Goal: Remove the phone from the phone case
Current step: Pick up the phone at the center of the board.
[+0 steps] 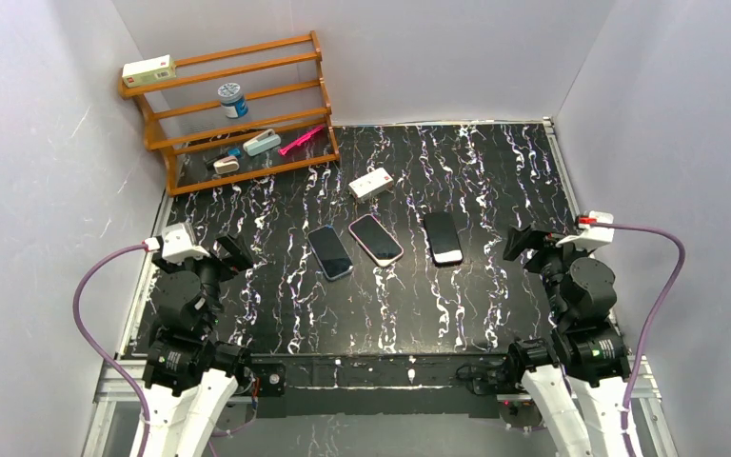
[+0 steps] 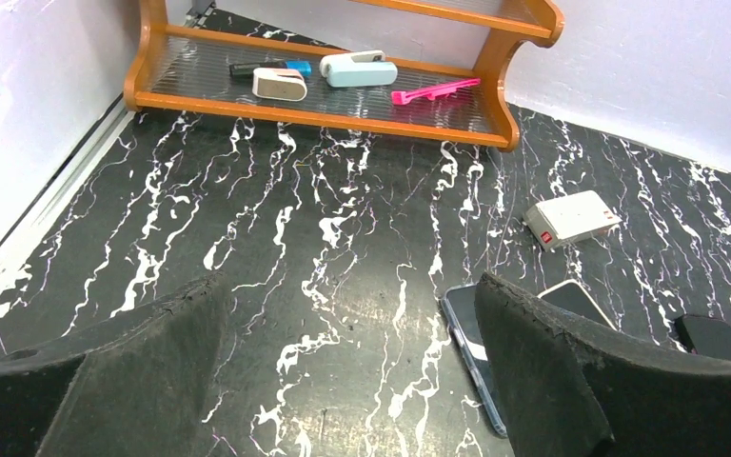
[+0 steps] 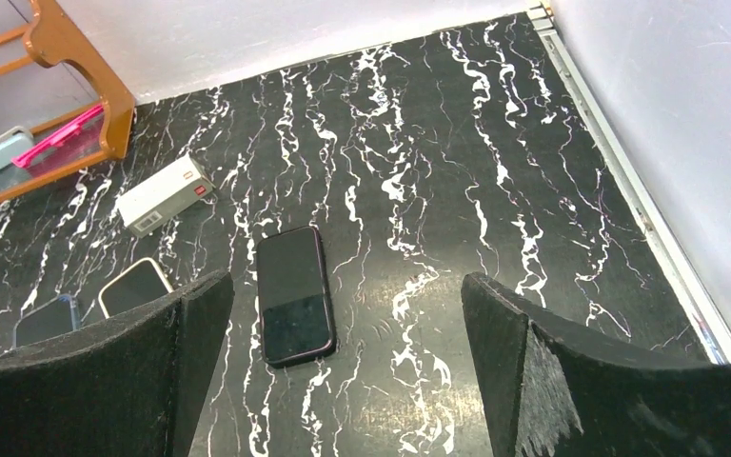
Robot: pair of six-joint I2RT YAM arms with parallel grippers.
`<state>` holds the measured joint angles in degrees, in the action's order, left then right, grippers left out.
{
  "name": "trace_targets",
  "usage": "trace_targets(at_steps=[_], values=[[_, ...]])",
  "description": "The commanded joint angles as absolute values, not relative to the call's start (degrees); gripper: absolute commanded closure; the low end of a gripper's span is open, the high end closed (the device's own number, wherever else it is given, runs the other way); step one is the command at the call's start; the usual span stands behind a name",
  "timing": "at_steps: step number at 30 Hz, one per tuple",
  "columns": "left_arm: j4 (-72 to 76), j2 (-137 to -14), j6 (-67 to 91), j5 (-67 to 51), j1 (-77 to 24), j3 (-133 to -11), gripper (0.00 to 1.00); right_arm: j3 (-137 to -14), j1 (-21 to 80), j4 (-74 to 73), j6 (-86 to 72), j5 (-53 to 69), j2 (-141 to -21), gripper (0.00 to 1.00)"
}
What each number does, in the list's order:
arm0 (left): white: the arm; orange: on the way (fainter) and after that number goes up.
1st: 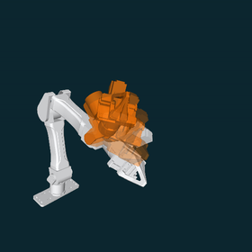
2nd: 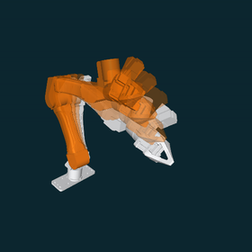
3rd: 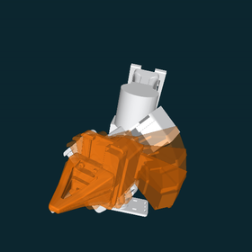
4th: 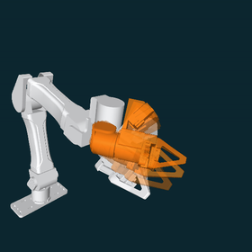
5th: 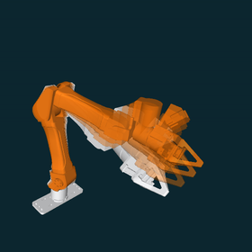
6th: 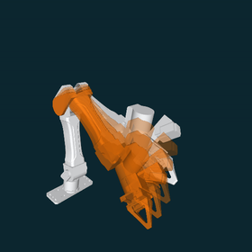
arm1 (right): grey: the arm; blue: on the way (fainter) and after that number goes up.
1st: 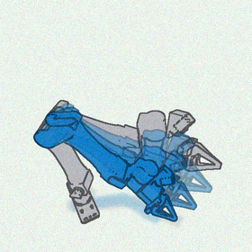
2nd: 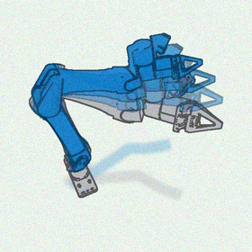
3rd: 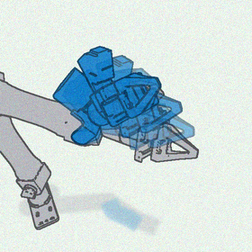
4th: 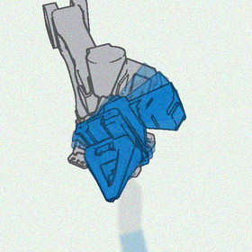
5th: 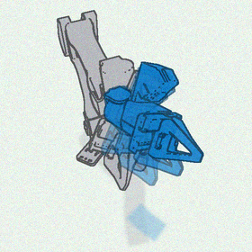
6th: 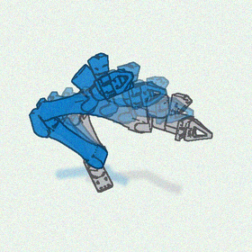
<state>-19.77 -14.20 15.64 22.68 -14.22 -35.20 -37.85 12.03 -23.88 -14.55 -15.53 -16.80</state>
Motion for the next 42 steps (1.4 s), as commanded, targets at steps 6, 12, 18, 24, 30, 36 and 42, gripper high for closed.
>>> trace_targets(at_steps=[6,12,18,24,30,36,42], values=[[-19.22,-14.55,16.53,18.61,-14.93,-35.42,0.02,-47.49,12.3,-29.52,-16.74,-11.8,-29.41,0.01],[-19.42,-14.51,15.4,16.07,-15.49,-35.28,0.02,-53.22,12.3,-38.01,-22.76,-4.3,-45.51,0.01],[-19.17,-15.06,14.51,13.85,-16.58,-34.97,0.02,-53.68,12.3,-35.91,-28.26,1.99,-58.27,0.01],[-19.35,-15.81,14.24,13.49,-16.57,-34.92,0.02,-47.87,12.3,-25.04,-25.75,6.22,-65.77,0.01],[-19.36,-17.25,13.68,11.84,-16.58,-34.98,0.02,-54.18,13.06,-25.92,-21.4,5.28,-81.54,0.01],[-19.13,-17.67,13.28,11.27,-16.6,-34.89,0.02,-60.62,14.38,-29.13,-18.85,3.05,-92.34,0.01],[-18.73,-17.66,13.1,10.45,-16.55,-34.62,0.02,-66.06,17.66,-30.9,-16.48,3.07,-98.59,0.01]])
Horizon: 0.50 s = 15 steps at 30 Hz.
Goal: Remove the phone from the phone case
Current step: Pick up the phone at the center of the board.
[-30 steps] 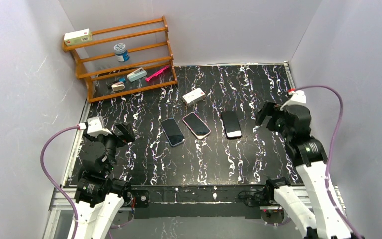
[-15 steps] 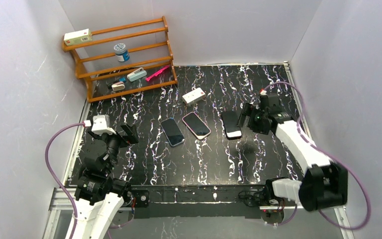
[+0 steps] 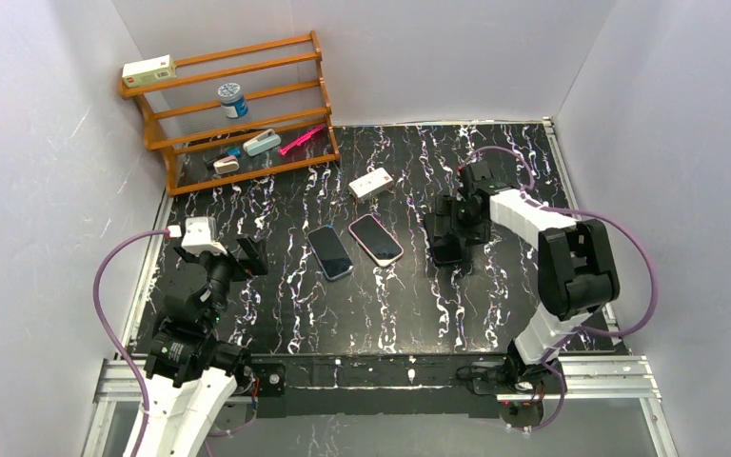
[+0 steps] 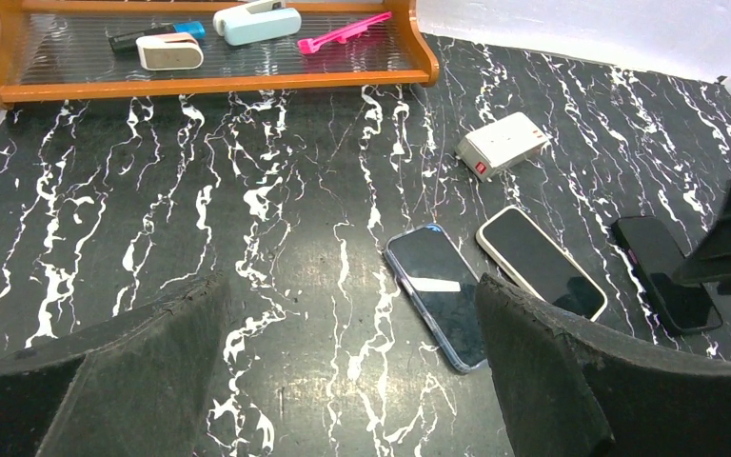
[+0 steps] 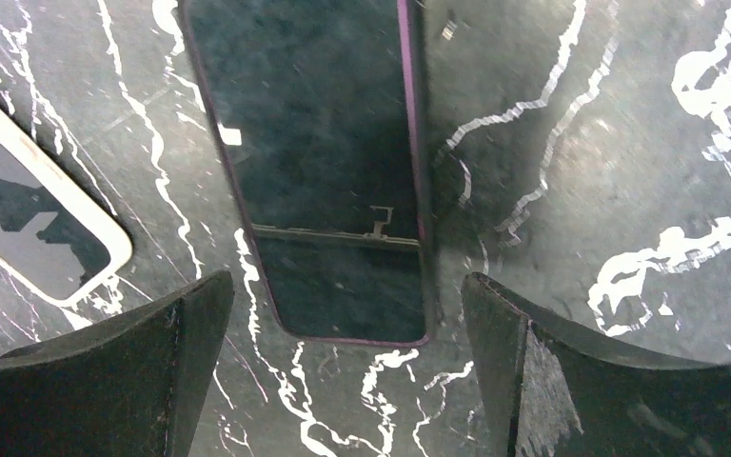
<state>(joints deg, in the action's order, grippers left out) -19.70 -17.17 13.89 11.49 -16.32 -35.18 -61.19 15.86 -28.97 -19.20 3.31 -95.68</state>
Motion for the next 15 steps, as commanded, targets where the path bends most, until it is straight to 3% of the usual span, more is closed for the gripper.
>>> trace_targets(at_steps=[1,15], values=[[-18.61,-17.78,13.03,10.26,-16.56,-34.63,0.02,-67.03,17.93,-31.54,-16.25,2.75,-99.73,0.01],[-17.78,-17.99,12.74,7.03,-16.6,-34.27,0.02,-72.6,20.68,-37.49,-14.92,-2.81,-108.59,0.01]])
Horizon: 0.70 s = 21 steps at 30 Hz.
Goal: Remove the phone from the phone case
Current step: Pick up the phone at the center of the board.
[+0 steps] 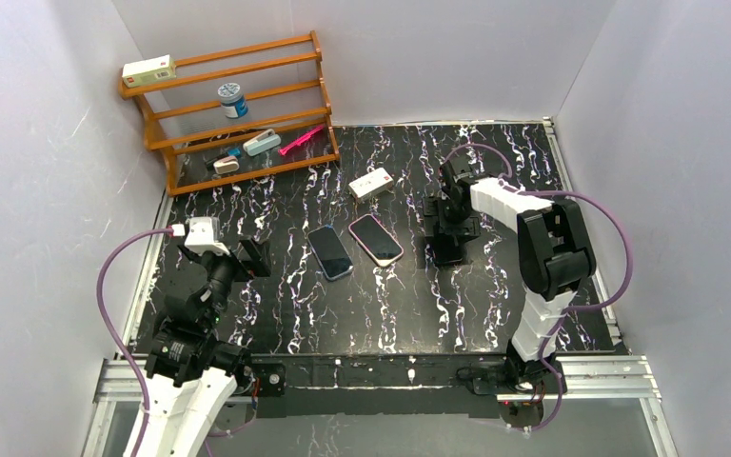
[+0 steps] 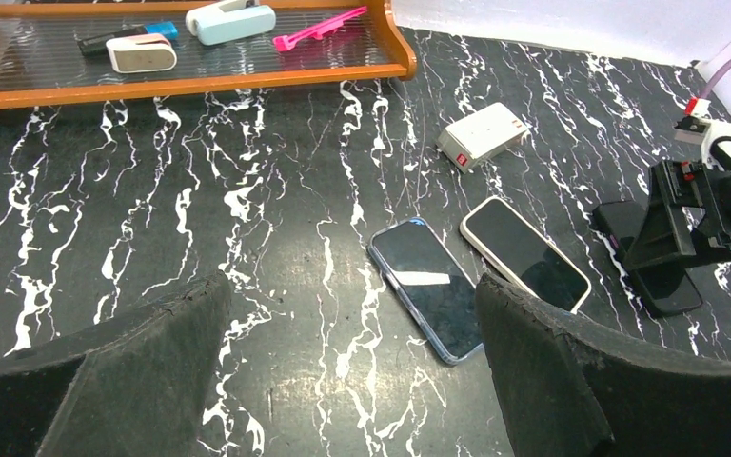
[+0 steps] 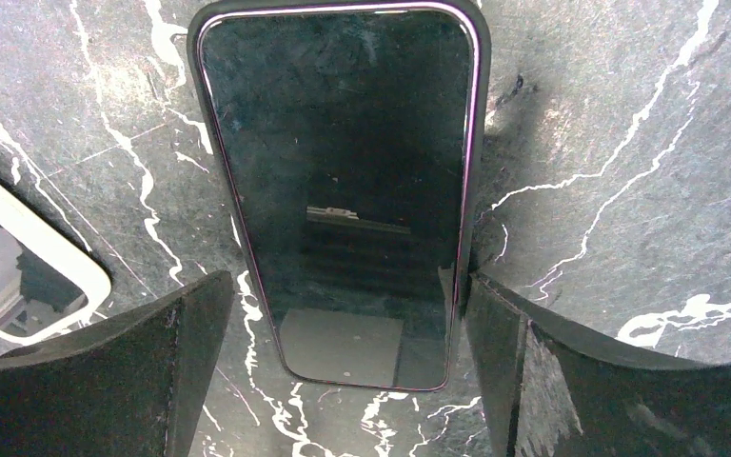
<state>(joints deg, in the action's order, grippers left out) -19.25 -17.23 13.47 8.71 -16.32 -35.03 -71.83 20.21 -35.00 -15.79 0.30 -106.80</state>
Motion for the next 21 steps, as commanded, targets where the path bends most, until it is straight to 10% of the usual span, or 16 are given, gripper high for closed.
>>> trace_targets(at_steps=[1,14,21], values=[[-17.78,-18.16,12.79,6.99,-16.61,-34.27,0.02,-72.26,20.74,-37.52,-14.8,-3.05,-108.69,0.01],[-19.22,-30.23,20.94,0.68,-16.56,-39.67,0.02,-68.43,23.56,-39.12,-16.03,-8.89,-111.12,0.08],[-18.83,-39.06,29.45,-7.6,-16.6,-39.72,0.02,-66.7,25.03,-37.52,-17.65,-9.31,-110.83,0.27]])
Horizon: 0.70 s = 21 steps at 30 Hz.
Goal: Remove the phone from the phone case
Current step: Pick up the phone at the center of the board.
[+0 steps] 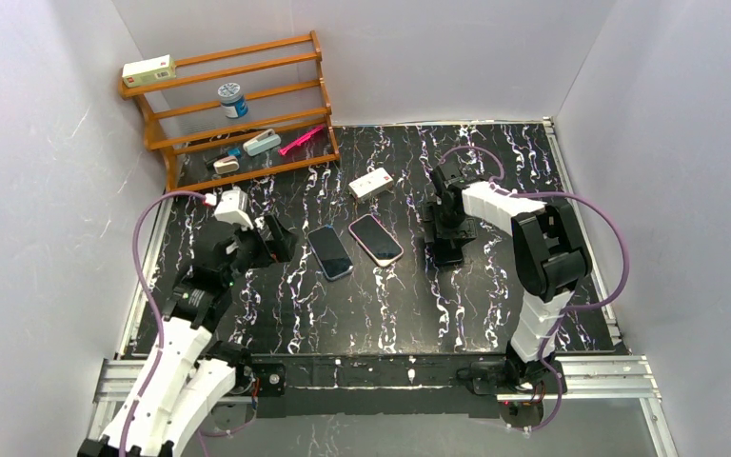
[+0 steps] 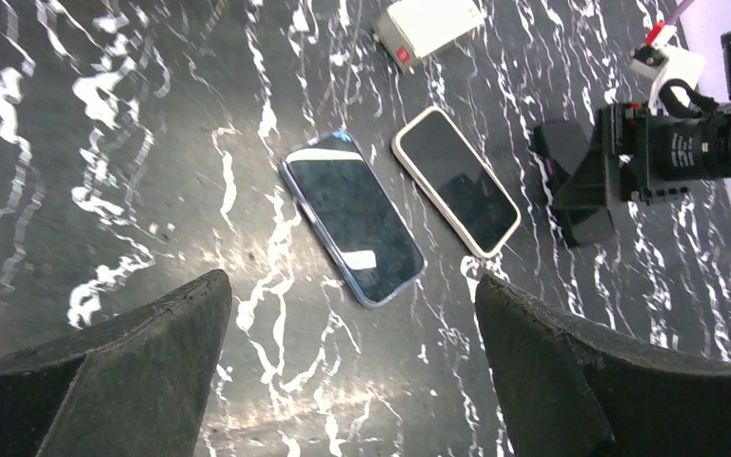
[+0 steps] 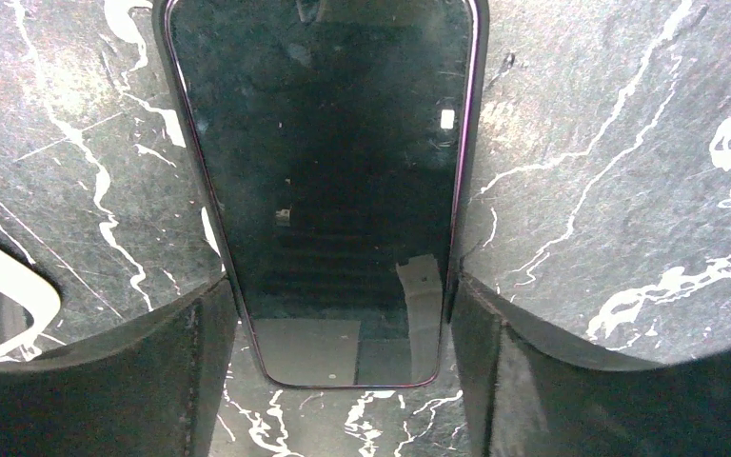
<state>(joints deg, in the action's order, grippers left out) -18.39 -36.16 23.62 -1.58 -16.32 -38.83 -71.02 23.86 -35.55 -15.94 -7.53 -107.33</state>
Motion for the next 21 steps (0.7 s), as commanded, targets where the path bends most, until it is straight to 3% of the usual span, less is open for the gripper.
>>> trace_targets(at_steps=[1,5,13,15,21], values=[[-18.69,-39.93,30.51,-8.4,-16.62,-39.48,0.02,-66.4,25.54,-37.26,-18.09,-9.13,-110.46,0.3],[-16.81,-42.58,35.95,-12.08,-16.66,-36.31,0.02,-63.84,28.52,-34.9,-19.9,-6.6,-106.43,0.47],[-7.42,-41.57,47.46,-16.48,-16.96,-29.28,0.04,-53.23,32.63,-27.63,-23.85,-3.11,-92.4,0.92],[-6.75,-41.26,49.12,-16.47,-17.22,-28.67,0.05,-50.29,34.15,-24.97,-25.04,-1.87,-88.71,0.99],[-1.79,-40.22,56.04,-15.72,-18.9,-24.81,0.1,-45.01,39.49,-19.5,-27.24,-0.35,-78.09,0.99]])
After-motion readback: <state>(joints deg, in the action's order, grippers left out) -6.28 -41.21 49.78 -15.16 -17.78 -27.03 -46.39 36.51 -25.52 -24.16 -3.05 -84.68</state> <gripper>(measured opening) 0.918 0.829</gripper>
